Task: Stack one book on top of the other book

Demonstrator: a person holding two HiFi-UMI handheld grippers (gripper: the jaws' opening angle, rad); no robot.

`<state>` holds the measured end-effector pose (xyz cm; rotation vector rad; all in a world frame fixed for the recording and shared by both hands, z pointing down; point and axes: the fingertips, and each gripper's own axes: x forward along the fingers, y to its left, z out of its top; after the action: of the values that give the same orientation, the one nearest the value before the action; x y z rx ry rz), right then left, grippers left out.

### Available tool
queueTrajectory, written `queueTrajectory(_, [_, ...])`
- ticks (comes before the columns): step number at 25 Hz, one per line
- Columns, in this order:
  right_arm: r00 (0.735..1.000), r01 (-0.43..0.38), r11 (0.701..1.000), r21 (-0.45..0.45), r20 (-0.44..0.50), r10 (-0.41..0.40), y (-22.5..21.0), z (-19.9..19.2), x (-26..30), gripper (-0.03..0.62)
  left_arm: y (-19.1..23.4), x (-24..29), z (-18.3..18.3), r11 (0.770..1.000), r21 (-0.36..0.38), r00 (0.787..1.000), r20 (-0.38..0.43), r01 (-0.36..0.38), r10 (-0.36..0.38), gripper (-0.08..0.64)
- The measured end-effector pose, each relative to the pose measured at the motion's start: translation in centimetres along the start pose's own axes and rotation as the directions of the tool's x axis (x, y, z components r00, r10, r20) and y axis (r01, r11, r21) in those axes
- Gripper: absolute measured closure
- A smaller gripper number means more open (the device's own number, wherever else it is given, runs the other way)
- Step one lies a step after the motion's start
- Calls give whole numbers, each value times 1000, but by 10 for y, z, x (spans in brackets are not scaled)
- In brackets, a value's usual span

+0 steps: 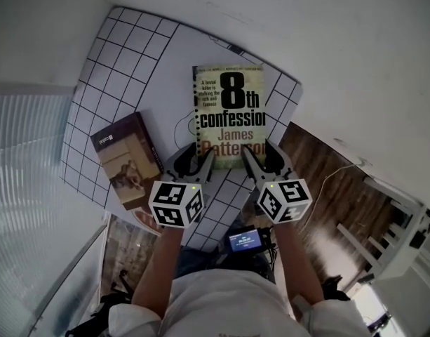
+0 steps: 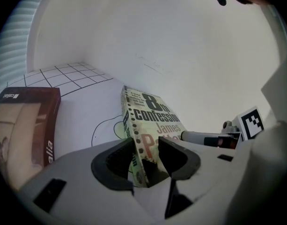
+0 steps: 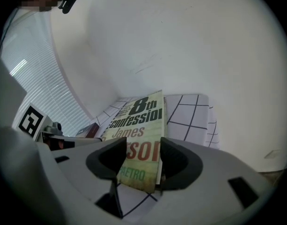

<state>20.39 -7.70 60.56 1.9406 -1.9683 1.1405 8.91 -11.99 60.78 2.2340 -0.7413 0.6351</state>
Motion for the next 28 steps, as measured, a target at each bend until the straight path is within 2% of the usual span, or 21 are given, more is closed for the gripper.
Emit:
queueTrajectory(12, [999, 8, 1000, -4, 41, -8, 7, 13, -25, 362, -19, -17, 11, 1000, 24, 999, 41, 7, -8, 380])
queueTrajectory(28, [993, -36, 999, -36, 109, 39, 32, 48, -68, 363, -53, -61, 43, 997, 67, 992, 121, -26, 18, 380])
